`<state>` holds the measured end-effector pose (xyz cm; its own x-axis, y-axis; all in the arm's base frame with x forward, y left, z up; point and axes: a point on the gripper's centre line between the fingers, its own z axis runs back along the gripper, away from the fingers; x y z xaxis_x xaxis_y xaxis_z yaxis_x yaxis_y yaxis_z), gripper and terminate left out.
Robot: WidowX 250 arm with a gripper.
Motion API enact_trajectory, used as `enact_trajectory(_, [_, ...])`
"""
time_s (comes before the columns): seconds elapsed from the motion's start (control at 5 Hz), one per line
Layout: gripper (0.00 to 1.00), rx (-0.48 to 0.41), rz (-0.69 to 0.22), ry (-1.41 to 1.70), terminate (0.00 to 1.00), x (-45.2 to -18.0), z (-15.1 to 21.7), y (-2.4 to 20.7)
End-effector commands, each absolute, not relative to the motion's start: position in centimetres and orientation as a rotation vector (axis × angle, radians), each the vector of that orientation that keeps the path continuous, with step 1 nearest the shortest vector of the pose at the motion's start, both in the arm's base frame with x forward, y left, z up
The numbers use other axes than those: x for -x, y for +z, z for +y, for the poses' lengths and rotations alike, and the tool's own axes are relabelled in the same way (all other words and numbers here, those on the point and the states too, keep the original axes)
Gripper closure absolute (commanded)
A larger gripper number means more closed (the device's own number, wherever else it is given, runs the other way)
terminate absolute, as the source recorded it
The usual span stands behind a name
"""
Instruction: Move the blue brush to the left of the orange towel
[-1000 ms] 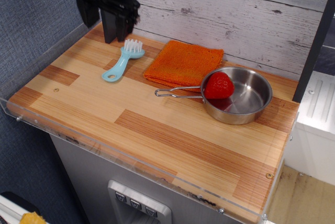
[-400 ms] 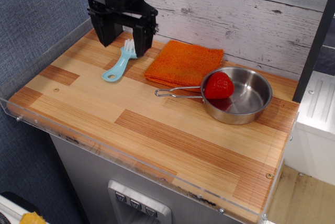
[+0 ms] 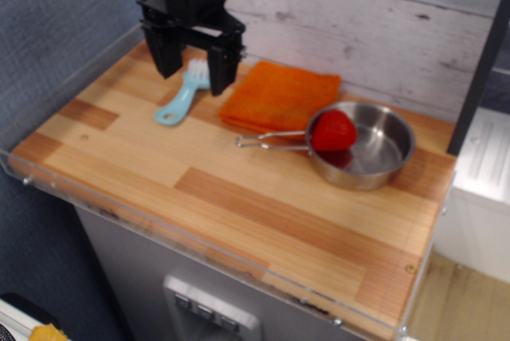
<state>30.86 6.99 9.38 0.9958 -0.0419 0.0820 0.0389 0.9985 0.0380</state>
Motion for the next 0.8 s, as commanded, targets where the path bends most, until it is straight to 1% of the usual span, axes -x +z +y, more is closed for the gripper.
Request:
enact_trajectory(0.0, [0.00, -0.048, -0.118, -0.047, 0.00, -29.83, 7.39, 10.80])
enact_trajectory(0.4, [0.00, -0.048, -0.118, -0.047, 0.00, -29.83, 7.39, 10.80])
enact_trajectory(0.6, [0.00, -0.048, -0.118, -0.047, 1.00, -29.83, 7.39, 10.80])
